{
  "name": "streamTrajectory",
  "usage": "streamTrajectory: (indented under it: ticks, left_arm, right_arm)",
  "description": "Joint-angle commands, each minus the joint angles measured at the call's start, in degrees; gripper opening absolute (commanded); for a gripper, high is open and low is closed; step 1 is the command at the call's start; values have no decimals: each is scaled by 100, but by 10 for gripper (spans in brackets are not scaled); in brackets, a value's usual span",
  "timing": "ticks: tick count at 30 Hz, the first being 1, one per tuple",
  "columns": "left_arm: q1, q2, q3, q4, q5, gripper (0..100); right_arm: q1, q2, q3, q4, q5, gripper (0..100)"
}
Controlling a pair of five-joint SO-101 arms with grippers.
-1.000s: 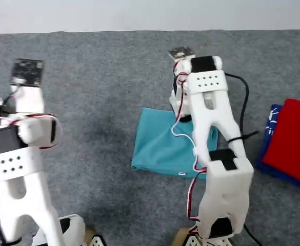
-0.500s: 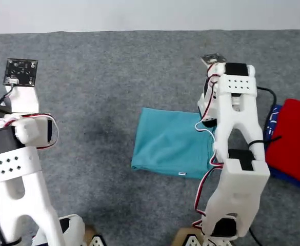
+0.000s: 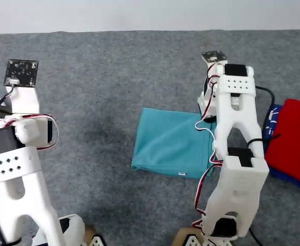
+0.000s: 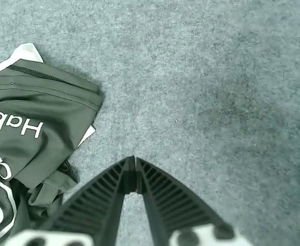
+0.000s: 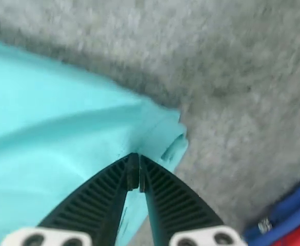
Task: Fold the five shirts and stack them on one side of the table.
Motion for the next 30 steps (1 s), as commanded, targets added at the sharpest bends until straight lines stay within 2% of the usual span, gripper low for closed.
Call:
streamTrajectory:
  ticks: [1, 7, 13, 19, 26, 30]
  left_arm:
    - [-44, -167, -189, 70, -26, 5]
    - [-35, -167, -189, 62, -26, 5]
    - [-35, -167, -189, 53, -26, 5]
    - [-53, -167, -180, 62, -26, 5]
    - [-53, -167, -180, 44, -26, 5]
    - [-53, -167, -180, 35, -26, 5]
  right_arm:
    - [180, -400, -563, 532, 70, 9]
    - [549, -470, -1178, 998, 70, 9]
    - [532, -470, -1635, 1147, 70, 9]
    - [84, -637, -1407, 1218, 26, 9]
    - [-690, -866, -281, 1209, -325, 9]
    - [-866, -857, 343, 1156, -369, 9]
